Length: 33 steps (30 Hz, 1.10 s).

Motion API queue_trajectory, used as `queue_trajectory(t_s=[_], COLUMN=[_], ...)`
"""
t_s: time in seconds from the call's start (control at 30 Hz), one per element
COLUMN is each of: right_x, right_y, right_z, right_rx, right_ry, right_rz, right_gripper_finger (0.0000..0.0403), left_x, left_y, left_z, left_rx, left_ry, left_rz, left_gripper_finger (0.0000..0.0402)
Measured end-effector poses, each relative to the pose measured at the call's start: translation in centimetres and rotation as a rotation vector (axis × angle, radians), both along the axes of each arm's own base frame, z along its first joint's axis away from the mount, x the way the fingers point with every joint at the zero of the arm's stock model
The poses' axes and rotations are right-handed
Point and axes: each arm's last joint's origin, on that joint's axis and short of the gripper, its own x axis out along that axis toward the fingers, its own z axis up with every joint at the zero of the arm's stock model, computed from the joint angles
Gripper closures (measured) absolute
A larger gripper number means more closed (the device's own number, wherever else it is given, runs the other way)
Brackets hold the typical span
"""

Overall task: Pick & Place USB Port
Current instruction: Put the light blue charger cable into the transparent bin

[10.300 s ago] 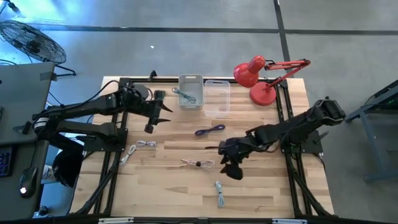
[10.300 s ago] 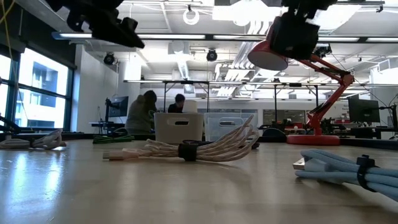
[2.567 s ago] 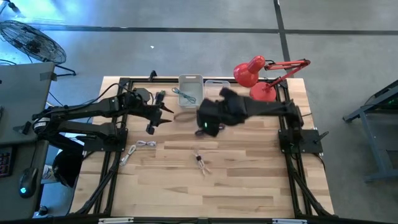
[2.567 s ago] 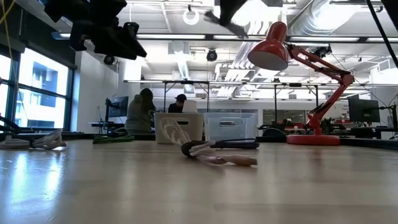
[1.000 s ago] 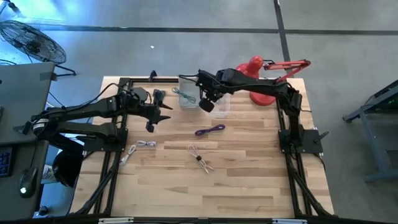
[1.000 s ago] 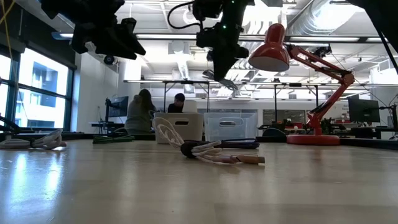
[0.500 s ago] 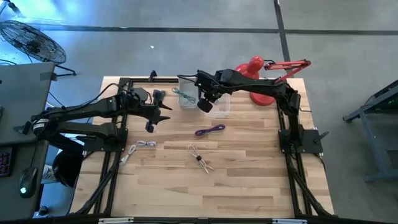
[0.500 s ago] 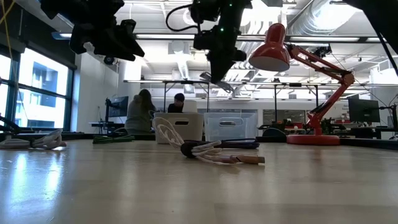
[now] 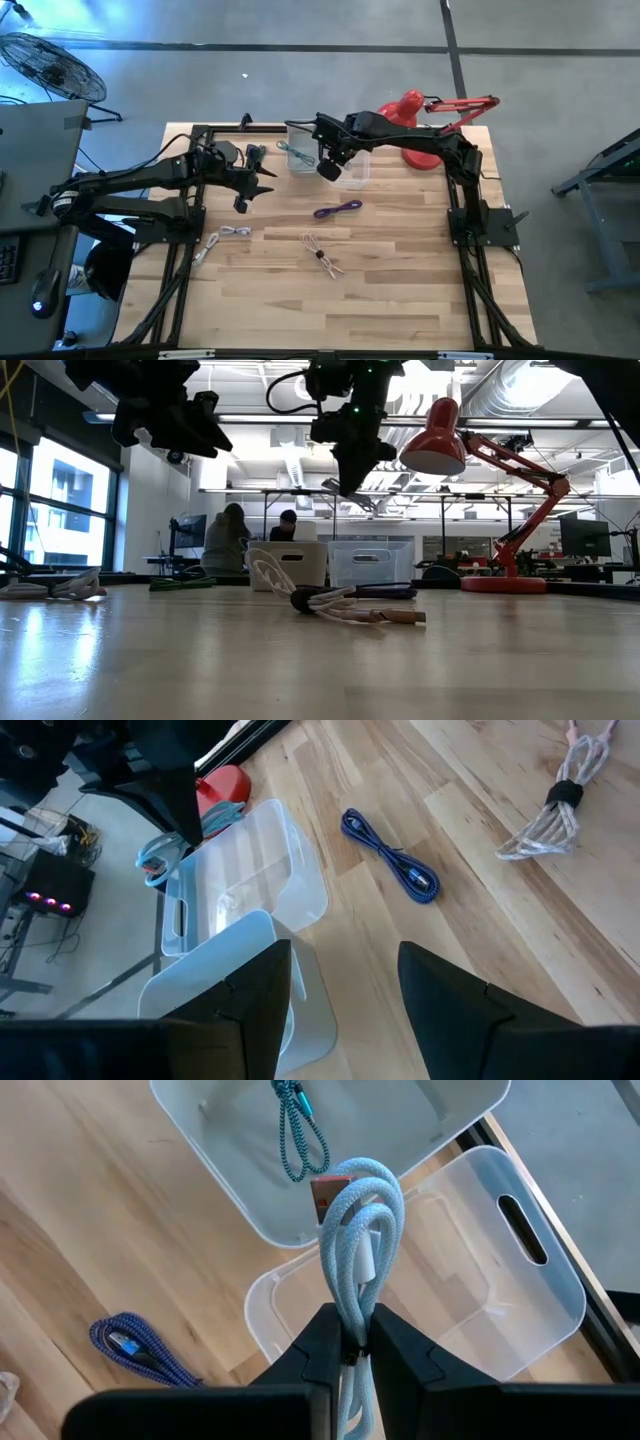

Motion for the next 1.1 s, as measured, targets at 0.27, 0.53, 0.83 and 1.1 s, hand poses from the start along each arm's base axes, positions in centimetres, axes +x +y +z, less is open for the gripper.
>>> queue_trajectory(t_s=[0.27, 0.53, 0.83, 1.1], right_x=[-0.52, -0.57, -0.62, -0.90], right_y=[-0.46, -0.47, -0.51, -0.69], right_z=[-0.11, -0.12, -0.13, -0.17], right_rx=[0.009, 0.013, 0.016, 0.006], right_ry=[0.028, 0.025, 0.021, 0.041], right_rz=[-0.050, -0.080, -0.106, -0.138], right_gripper_finger=[0.0374, 0.0374, 0.0371, 0.0356], left_x=[0.00, 0.00, 0.00, 0.00], left_y=[0.00, 0.00, 0.00, 0.00], left_z=[0.00, 0.00, 0.00, 0.00], left_rx=[0.000, 0.000, 0.001, 0.001], left_ry=[0.000, 0.000, 0.000, 0.000], left_rz=[0.000, 0.000, 0.000, -0.001], left_gripper_finger=[0.0220, 0.0220, 0.0220, 0.0220])
